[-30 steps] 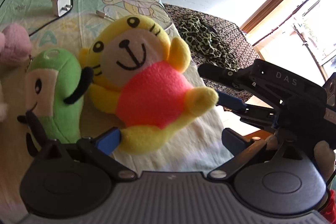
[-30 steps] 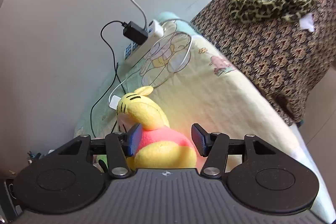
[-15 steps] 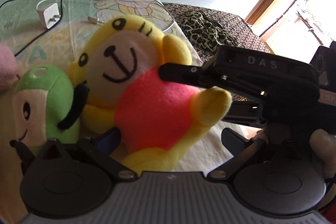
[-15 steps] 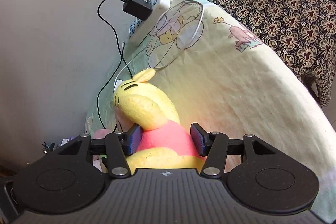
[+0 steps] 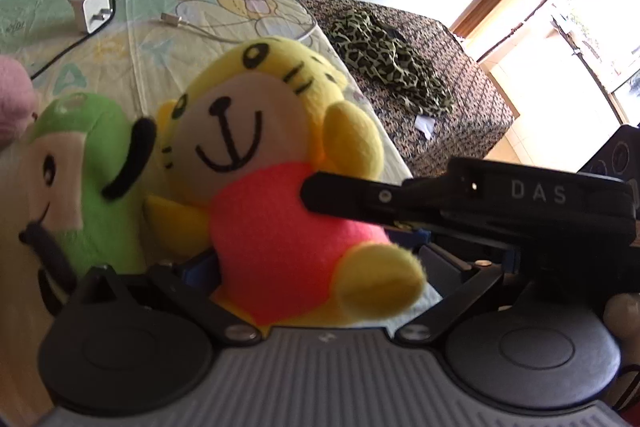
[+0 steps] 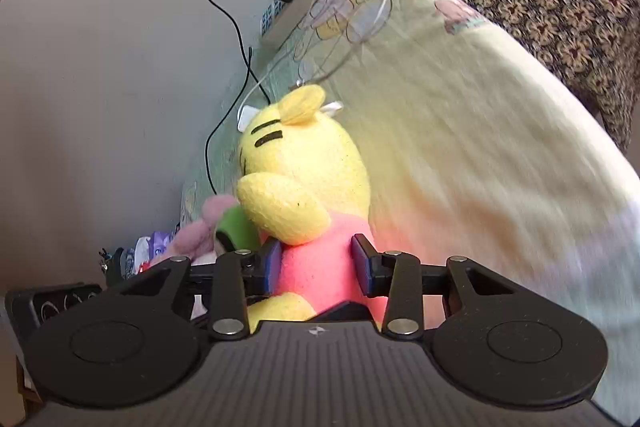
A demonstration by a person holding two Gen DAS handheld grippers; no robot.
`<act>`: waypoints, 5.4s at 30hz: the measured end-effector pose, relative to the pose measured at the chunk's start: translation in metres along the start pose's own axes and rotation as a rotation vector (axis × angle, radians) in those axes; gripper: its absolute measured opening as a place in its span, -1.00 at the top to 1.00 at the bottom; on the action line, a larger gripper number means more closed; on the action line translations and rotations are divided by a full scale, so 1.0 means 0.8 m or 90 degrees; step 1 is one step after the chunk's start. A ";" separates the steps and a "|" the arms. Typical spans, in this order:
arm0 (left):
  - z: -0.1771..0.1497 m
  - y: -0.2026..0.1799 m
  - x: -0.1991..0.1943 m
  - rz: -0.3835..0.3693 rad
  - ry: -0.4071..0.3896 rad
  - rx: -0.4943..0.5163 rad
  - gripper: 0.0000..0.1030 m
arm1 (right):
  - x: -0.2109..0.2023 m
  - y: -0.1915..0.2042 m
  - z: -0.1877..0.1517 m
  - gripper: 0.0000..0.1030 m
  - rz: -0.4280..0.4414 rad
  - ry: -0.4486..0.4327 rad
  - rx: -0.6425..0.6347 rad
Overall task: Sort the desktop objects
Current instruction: 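Grasp the yellow tiger plush with the right gripper and lift it, then carry the tiger plush with the right gripper toward the red box, then lower the tiger plush into the red box beside the bunny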
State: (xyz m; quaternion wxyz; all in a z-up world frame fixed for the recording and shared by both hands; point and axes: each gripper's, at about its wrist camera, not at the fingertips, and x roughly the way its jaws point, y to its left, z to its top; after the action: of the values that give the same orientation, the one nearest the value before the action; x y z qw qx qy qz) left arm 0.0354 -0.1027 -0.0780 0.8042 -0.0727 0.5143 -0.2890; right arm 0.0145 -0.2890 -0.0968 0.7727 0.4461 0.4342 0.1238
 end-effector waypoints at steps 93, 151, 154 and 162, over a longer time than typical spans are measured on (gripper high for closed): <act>-0.107 0.239 -0.324 0.014 -0.205 0.070 -0.94 | 0.156 0.331 -0.231 0.10 -0.032 -0.043 -0.294; -0.090 0.287 -0.290 -0.027 -0.115 0.018 -0.99 | 0.188 0.312 -0.218 0.37 -0.045 -0.087 -0.290; -0.089 0.281 -0.290 -0.005 -0.118 0.004 -0.99 | 0.180 0.312 -0.221 0.35 -0.037 -0.099 -0.296; -0.090 0.261 -0.303 0.110 -0.156 0.006 -0.99 | 0.160 0.306 -0.226 0.34 -0.025 -0.123 -0.290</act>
State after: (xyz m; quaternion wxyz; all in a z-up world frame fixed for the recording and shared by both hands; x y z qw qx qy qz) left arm -0.0192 0.2129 -0.0076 0.8833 -0.0590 0.4151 -0.2098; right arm -0.0031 0.0303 -0.0140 0.8936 0.2616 0.3278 0.1601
